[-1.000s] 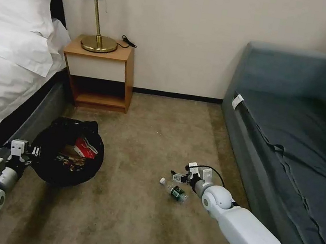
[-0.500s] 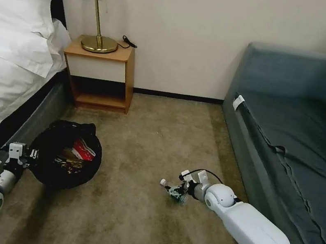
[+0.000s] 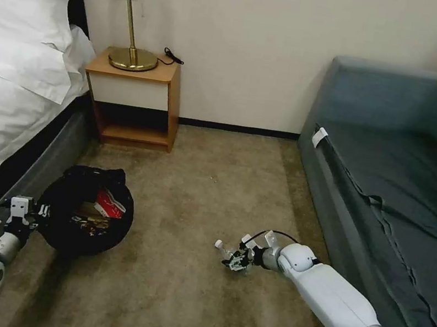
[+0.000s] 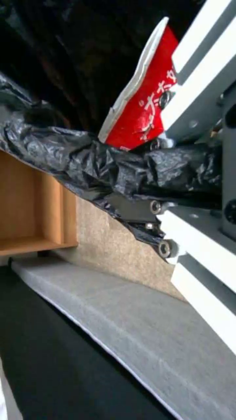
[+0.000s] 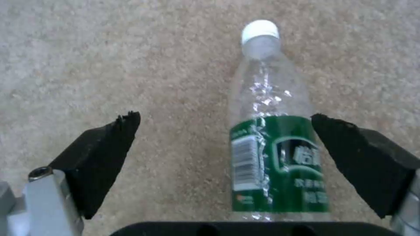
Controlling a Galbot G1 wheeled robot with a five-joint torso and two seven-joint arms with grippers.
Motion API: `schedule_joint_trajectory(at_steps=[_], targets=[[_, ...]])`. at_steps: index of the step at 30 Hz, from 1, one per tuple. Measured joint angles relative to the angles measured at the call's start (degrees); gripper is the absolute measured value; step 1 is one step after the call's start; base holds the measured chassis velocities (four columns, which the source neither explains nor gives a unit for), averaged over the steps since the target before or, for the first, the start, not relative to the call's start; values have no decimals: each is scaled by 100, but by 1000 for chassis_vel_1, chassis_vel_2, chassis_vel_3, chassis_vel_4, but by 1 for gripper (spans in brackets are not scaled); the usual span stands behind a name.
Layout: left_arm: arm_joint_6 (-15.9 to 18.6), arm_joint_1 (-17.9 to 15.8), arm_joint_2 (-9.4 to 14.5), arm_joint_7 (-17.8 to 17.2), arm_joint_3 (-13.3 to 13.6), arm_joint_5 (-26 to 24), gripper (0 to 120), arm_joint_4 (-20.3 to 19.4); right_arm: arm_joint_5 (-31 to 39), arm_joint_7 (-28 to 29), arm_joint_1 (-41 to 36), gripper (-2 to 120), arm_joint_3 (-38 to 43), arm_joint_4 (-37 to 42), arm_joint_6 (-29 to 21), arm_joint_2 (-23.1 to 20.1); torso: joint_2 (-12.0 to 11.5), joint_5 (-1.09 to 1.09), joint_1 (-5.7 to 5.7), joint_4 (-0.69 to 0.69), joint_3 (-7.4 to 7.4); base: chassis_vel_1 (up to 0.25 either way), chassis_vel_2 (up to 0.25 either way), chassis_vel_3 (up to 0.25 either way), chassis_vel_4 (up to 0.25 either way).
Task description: Pick up the trash bin, then pick up the garbage on the floor and place it into the trash bin.
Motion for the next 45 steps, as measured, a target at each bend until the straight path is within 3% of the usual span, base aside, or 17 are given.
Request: schedule_joint_trajectory(at_steps=[10, 20, 25, 27, 30, 31, 37, 45], targets=[[12, -280, -18, -5, 199, 91, 1, 201, -624, -293, 80, 100, 472, -1006, 425, 474, 0, -1, 0, -1, 0, 0, 0, 0, 0], [16, -295, 61, -4, 200, 40, 1, 247, -930, -433, 90, 99, 638, -1334, 555, 769, 0, 0, 0, 1, 0, 0, 0, 0, 0], [4, -314, 101, 23, 210, 5, 1, 309, -1074, -492, 105, 84, 743, -1550, 632, 908, 0, 0, 0, 1, 0, 0, 0, 0, 0], [-1, -330, 120, 22, 222, -8, 1, 364, -1137, -495, 101, 71, 801, -1618, 677, 950, 0, 0, 0, 2, 0, 0, 0, 0, 0], [-2, -340, 127, 24, 228, -12, 1, 384, -1139, -494, 98, 66, 815, -1619, 684, 952, 0, -1, 0, 2, 0, 0, 0, 0, 0], [-2, -364, 144, 26, 233, -15, 1, 419, -1139, -484, 94, 57, 834, -1619, 689, 952, 0, 0, 0, 1, 0, 0, 0, 0, 0], [12, -407, 214, 25, 271, -88, 1, 435, -1100, -416, 85, 36, 863, -1532, 702, 926, 0, 0, 0, 1, 0, 0, 0, 0, 0], [29, -424, 269, 25, 332, -128, 1, 419, -1009, -346, 143, 22, 1019, -1301, 681, 869, 0, 0, 0, 1, 0, 0, 0, 0, 0]])
